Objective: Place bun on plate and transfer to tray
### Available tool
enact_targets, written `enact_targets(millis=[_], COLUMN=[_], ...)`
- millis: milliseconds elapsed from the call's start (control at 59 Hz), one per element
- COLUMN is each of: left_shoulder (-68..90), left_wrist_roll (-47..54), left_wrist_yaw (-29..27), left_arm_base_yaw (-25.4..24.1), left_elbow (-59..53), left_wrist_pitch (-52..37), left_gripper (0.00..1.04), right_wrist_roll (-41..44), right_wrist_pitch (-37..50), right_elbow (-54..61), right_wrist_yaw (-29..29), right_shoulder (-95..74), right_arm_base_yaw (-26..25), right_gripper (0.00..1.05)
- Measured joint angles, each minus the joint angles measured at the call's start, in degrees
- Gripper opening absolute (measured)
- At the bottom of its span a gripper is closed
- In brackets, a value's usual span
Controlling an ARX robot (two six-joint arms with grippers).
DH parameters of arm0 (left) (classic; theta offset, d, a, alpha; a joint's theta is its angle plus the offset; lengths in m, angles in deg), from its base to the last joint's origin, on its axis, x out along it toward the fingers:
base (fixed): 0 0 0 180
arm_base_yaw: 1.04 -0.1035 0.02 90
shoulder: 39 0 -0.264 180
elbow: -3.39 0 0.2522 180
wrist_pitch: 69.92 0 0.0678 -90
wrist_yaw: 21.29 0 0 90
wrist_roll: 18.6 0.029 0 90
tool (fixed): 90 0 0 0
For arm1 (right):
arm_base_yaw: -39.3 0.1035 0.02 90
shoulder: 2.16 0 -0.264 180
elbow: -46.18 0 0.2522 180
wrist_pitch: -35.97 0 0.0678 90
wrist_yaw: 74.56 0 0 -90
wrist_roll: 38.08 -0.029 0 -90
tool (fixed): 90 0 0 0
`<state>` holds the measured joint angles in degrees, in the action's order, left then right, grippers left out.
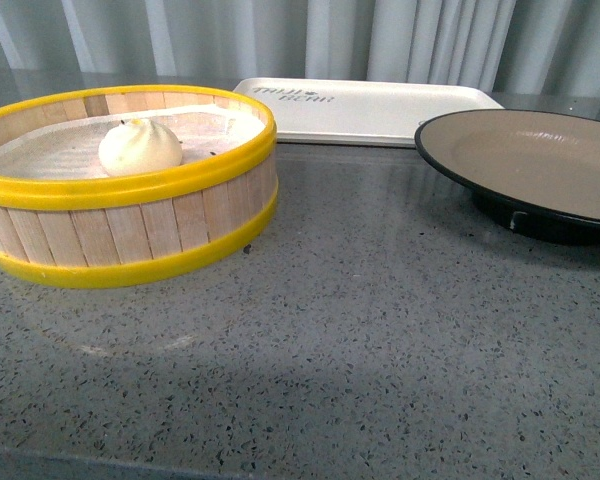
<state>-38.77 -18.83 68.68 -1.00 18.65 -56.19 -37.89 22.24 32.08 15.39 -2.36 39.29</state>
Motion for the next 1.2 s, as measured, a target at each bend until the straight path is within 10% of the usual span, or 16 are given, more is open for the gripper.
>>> enact_targets(millis=[763,949,1203], left_shoulder=[0.00,17.11,38.51], left_wrist_roll=[0.02,-6.10,-7.87], left_wrist_yaw=[0.02,0.11,-1.44], left_arm_base_yaw=[0.00,-0.68,0.90], left_elbow=[0.00,10.47,25.18], left_wrist_pitch=[0.00,21.33,5.31], left_gripper=[0.98,0.98,0.98], right_wrist_roll=[0.00,0.00,0.00], right_wrist_pitch=[0.00,0.00,0.00], right_elbow=[0.00,0.02,0.00], right_wrist_yaw=[0.00,-0.02,-0.02], right_shoulder=[0.00,0.00,0.00], right_arm_base_yaw=[0.00,0.00,0.00], right_gripper=[0.96,0.96,0.96])
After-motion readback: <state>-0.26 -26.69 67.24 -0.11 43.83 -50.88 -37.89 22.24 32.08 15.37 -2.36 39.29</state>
